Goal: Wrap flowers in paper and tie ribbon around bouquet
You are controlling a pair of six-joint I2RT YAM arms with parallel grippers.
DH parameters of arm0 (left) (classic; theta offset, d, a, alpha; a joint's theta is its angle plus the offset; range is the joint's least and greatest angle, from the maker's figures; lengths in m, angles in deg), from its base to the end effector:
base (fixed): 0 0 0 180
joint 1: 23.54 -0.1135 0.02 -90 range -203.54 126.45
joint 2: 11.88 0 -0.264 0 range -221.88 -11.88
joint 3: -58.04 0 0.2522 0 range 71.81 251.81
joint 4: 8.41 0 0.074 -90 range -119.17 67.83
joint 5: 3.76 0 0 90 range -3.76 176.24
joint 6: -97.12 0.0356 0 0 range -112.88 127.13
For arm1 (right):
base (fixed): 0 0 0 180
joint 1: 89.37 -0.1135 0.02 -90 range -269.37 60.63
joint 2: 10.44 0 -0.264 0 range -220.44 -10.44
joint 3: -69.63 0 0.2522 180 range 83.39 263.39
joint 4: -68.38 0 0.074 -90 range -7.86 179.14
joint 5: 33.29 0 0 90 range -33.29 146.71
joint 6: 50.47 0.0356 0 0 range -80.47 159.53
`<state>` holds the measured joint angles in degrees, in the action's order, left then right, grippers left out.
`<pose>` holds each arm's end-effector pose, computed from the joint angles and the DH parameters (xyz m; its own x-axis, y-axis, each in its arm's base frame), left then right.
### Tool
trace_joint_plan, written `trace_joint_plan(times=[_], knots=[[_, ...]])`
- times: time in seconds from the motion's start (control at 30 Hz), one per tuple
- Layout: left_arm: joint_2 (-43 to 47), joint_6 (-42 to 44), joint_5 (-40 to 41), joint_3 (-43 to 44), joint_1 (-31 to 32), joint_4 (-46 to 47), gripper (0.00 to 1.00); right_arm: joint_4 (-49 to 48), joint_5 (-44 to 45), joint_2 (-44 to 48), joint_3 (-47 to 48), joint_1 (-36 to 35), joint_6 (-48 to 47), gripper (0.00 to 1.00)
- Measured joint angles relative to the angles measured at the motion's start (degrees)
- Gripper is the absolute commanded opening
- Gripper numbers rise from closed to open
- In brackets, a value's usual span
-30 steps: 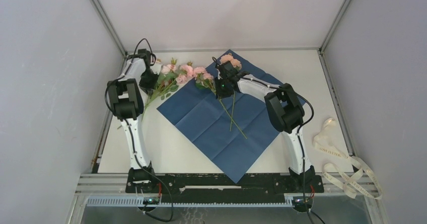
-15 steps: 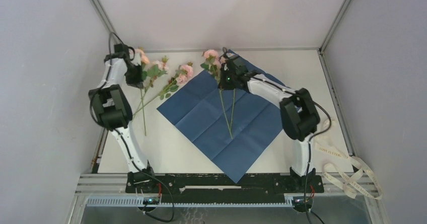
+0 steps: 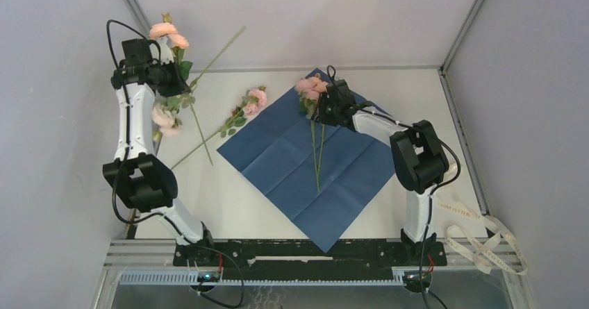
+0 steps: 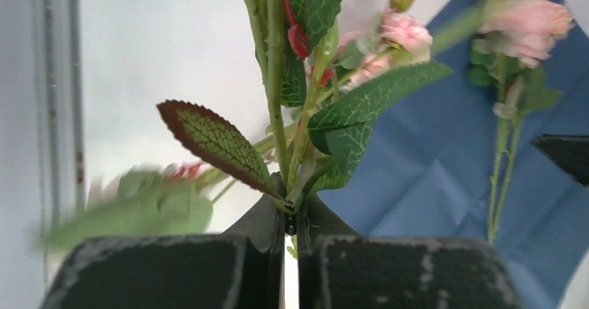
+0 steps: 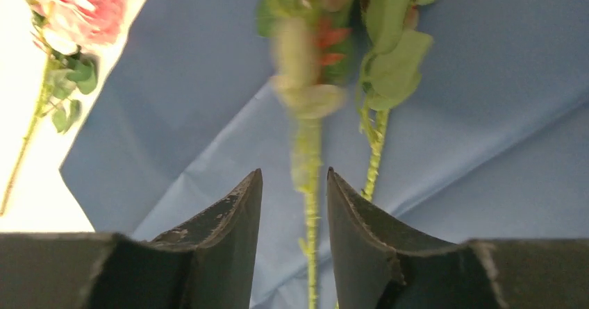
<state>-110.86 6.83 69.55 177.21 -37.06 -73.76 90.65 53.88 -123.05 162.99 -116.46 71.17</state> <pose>0.3662 0.0775 0.3847 -0.6893 -0.1707 -0.7041 -0.0305 0.9778 -0.2072 0.3924 0.2027 0.2014 -0.7583 0.2006 -0.6203 -0.1057 0.9011 0.4206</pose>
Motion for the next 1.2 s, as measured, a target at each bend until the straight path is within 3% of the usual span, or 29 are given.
trace_joint_plan(times=[0.17,0.3,0.4,0.47,0.57,0.63,0.73,0.87,1.0,1.07,1.2], knots=[[1.9,-1.4,-5.0,-2.5,0.9,-1.8,0.00,4.8,2.9,0.9,1.2,-1.0,-3.8,0.58],[4.0,-1.4,-6.4,-6.1,2.6,-3.2,0.00,7.0,4.7,6.8,0.9,-3.7,-8.8,0.59],[5.5,-1.4,-7.4,-8.6,3.6,-3.5,0.00,5.6,0.6,13.5,-0.5,-6.1,-12.4,0.62],[6.5,-1.8,-8.0,-10.5,3.8,-3.2,0.00,2.8,-4.7,17.1,-1.1,-7.9,-13.7,0.69],[7.6,-3.0,-9.0,-13.7,4.1,-2.9,0.00,-5.4,-11.3,18.6,-1.1,-11.9,-13.9,0.71],[7.9,-4.0,-9.3,-15.3,4.4,-2.5,0.00,-10.4,-13.8,16.5,-0.1,-16.0,-13.6,0.66],[8.2,-5.4,-9.4,-16.7,4.9,-1.9,0.00,-15.5,-17.2,8.6,5.4,-22.1,-12.2,0.51],[10.3,-6.4,-9.0,-18.3,5.0,-0.4,0.00,-18.1,-20.4,-3.4,14.6,-26.8,-8.4,0.53],[14.0,-7.1,-8.7,-19.7,5.0,0.9,0.00,-18.0,-21.1,-9.5,18.6,-27.5,-5.3,0.54],[15.5,-7.3,-8.5,-20.4,5.0,1.8,0.00,-17.7,-21.0,-11.7,20.9,-27.6,-4.1,0.48],[16.2,-7.3,-8.5,-21.5,5.0,2.6,0.00,-17.3,-20.5,-15.3,25.9,-28.0,-2.6,0.05]])
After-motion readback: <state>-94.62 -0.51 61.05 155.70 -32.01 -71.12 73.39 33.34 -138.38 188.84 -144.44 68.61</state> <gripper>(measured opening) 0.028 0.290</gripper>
